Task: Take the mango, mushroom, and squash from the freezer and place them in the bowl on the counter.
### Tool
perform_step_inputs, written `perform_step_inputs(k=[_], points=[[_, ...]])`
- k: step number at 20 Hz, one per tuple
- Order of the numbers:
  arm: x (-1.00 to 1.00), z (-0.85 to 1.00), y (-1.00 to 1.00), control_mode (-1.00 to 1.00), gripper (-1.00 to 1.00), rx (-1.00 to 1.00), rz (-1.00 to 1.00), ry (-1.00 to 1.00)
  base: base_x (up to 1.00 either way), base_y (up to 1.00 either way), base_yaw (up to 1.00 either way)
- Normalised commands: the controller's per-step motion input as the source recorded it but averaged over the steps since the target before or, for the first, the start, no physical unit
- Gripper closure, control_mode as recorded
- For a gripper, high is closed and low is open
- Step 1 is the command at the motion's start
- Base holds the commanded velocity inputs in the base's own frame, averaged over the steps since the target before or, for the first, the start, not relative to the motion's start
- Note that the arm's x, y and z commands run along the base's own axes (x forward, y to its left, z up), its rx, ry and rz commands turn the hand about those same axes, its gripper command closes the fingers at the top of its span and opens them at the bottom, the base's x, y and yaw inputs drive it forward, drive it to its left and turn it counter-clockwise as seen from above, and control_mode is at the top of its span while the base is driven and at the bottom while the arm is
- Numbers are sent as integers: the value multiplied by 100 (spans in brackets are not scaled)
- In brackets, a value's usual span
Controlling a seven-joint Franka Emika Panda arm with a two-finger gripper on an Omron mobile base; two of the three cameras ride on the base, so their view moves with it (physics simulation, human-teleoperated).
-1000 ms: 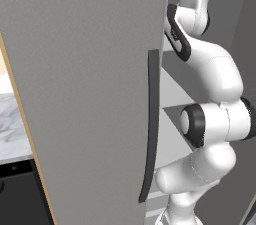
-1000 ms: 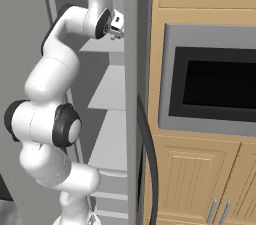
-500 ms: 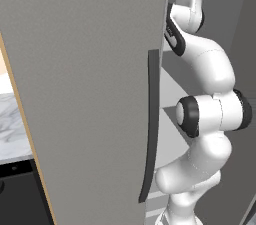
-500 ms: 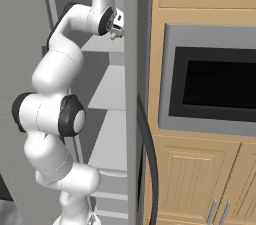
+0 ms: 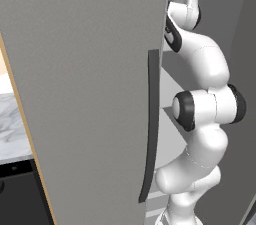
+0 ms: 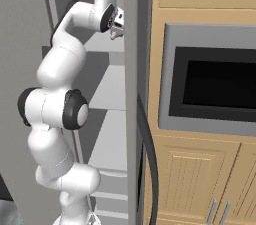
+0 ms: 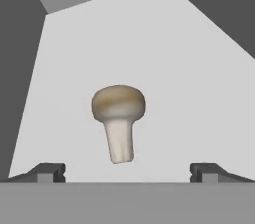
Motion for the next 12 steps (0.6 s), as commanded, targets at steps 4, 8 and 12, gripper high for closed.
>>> perform_step_inputs(k=[4, 8, 12], points=[[22, -10, 2, -100, -100, 0, 1, 0, 0, 0, 0], [16, -17, 0, -100, -100, 0, 1, 0, 0, 0, 0], [11, -22, 0, -100, -100, 0, 0, 0, 0, 0, 0]])
